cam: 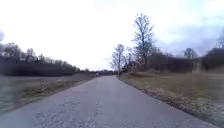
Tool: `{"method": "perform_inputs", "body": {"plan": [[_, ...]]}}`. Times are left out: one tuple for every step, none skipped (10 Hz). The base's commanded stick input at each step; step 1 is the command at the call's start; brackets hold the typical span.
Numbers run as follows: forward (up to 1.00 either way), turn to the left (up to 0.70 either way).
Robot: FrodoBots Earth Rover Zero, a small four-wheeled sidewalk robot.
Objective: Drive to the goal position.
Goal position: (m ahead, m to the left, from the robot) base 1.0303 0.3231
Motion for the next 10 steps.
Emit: {"method": "perform_inputs", "body": {"plan": [[0.38, 0.0], [0.38, 0.0], [0.38, 0.0], [0.38, 0.0], [0.38, 0.0], [0.38, 0.0], [0.38, 0.0], [0.38, 0.0], [0.38, 0.0], [0.38, 0.0]]}}
